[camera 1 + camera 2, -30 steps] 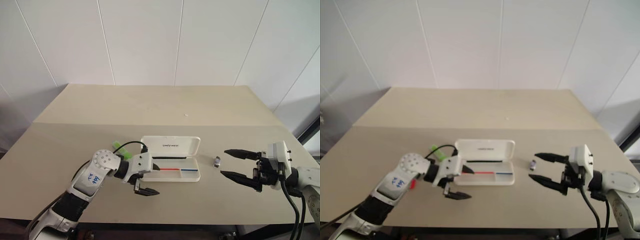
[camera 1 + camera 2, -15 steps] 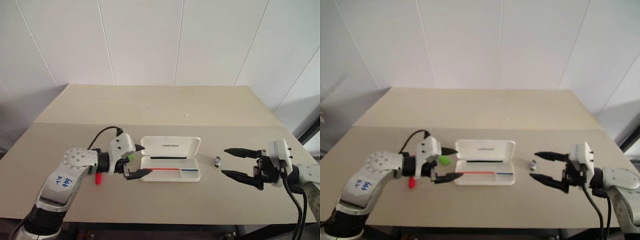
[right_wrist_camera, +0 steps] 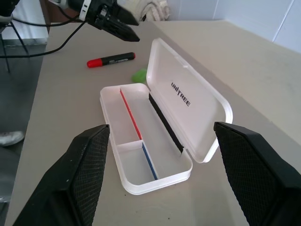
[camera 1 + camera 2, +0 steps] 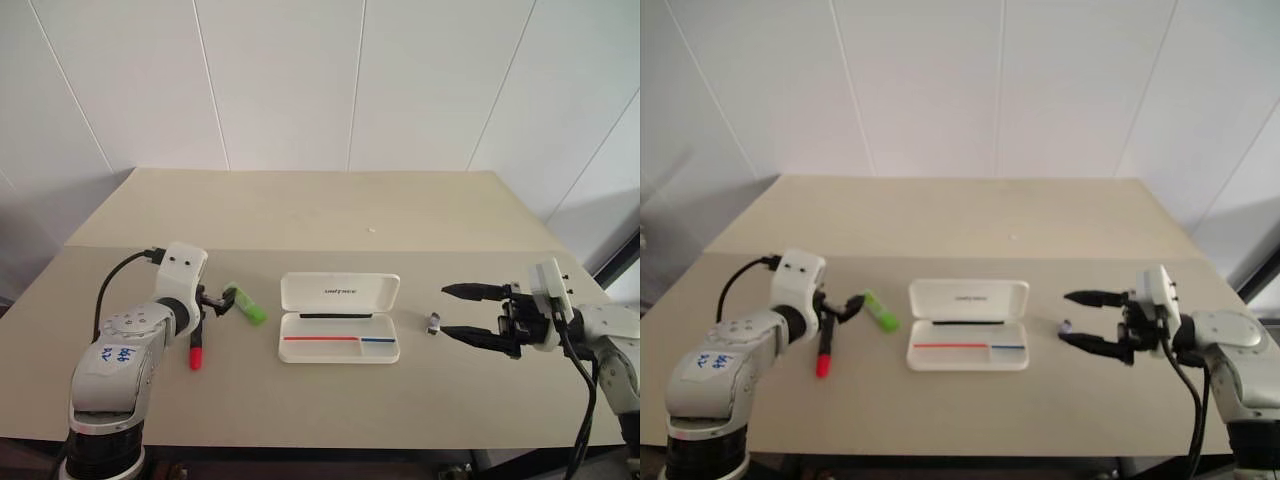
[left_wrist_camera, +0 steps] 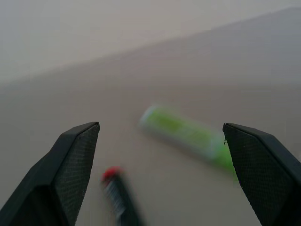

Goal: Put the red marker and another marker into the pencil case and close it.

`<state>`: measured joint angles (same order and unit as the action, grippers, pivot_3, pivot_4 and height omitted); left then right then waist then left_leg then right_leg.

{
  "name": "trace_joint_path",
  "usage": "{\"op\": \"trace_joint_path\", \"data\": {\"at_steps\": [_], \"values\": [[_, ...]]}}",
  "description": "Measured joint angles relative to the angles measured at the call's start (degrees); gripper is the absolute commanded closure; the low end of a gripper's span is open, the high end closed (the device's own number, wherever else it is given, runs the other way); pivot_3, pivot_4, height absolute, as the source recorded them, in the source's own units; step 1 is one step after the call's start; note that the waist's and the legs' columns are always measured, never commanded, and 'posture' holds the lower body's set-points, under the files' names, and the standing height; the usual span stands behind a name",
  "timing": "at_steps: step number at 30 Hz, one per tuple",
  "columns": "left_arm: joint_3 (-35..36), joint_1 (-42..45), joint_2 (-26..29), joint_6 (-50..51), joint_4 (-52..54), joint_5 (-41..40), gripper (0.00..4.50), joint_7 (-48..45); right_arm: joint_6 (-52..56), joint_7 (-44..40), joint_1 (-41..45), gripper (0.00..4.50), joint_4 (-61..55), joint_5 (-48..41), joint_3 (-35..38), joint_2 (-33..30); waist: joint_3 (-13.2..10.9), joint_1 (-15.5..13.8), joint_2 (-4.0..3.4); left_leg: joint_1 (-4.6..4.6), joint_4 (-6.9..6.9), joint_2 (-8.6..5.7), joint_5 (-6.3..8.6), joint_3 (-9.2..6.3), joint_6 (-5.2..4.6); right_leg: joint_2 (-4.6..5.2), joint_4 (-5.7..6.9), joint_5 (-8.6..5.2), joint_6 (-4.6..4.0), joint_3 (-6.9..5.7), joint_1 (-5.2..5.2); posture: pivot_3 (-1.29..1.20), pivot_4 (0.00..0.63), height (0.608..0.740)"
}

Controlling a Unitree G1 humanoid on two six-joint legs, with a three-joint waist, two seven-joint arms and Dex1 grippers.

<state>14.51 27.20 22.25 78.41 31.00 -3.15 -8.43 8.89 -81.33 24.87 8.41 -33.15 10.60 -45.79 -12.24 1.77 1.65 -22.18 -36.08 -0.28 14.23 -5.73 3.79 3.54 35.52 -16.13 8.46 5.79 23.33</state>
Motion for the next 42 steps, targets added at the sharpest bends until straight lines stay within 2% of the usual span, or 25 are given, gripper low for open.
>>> {"op": "trace_joint_path", "data": {"at_steps": [5,7,18,22,25,35,42], "values": [[2.63,-0.65,-8.87,7.06,1.30,3.64,0.02,7.66,-1.19,-1.36,2.20,0.00,2.97,0.98,-1.80,1.28,0.00,-0.17,0.01,-0.03,0.00,0.00,0.04,-0.05,0.07,-0.01,0.01,0.00,0.01,-0.04,0.01,0.00,0.150,0.740],[4.15,-0.65,-10.66,8.75,2.36,4.98,0.02,9.72,-1.28,-1.63,2.43,0.00,3.13,1.12,-1.99,1.40,-0.01,-0.15,0.02,-0.03,0.00,0.00,0.06,-0.04,0.09,0.00,0.01,0.00,0.01,-0.04,0.02,0.00,0.150,0.740],[6.38,-3.30,-11.89,9.77,1.86,5.85,0.02,10.92,-1.46,-1.76,3.06,0.00,3.54,1.63,-2.73,2.08,-0.01,-0.07,0.02,-0.01,-0.05,-0.01,0.06,-0.02,0.11,0.00,0.00,0.01,0.00,-0.03,0.00,0.00,0.150,0.740],[4.27,-5.78,-10.39,5.75,1.54,5.66,0.02,9.88,-1.45,-1.64,3.05,0.00,3.48,1.64,-2.73,2.08,-0.01,0.00,0.02,0.00,0.00,0.00,0.06,-0.02,0.12,-0.01,0.00,0.01,-0.01,-0.03,0.01,0.00,0.150,0.740],[3.59,-6.65,-10.31,1.86,0.02,5.48,0.61,9.48,-1.44,-1.49,3.04,0.00,3.38,1.66,-2.73,2.08,-0.01,-0.10,0.02,-0.01,-0.03,0.00,0.06,-0.02,0.12,0.00,-0.01,0.01,-0.01,-0.03,0.01,0.00,0.150,0.740],[4.09,-8.46,-11.98,-5.55,-2.53,5.12,3.88,9.57,-1.37,-0.05,3.03,0.00,3.03,1.67,-2.72,2.08,-0.01,-0.03,0.01,0.00,-0.02,0.00,0.06,-0.01,0.12,-0.01,-0.01,0.01,-0.02,-0.03,0.00,0.00,0.150,0.740],[3.99,-8.35,-10.48,-6.79,-2.94,4.22,3.92,8.18,-1.36,0.35,3.03,0.00,2.88,1.67,-2.73,2.08,-0.01,-0.07,0.02,-0.01,-0.02,0.01,0.06,-0.01,0.12,-0.02,-0.01,0.01,-0.01,-0.03,0.01,0.00,0.150,0.740]]}}
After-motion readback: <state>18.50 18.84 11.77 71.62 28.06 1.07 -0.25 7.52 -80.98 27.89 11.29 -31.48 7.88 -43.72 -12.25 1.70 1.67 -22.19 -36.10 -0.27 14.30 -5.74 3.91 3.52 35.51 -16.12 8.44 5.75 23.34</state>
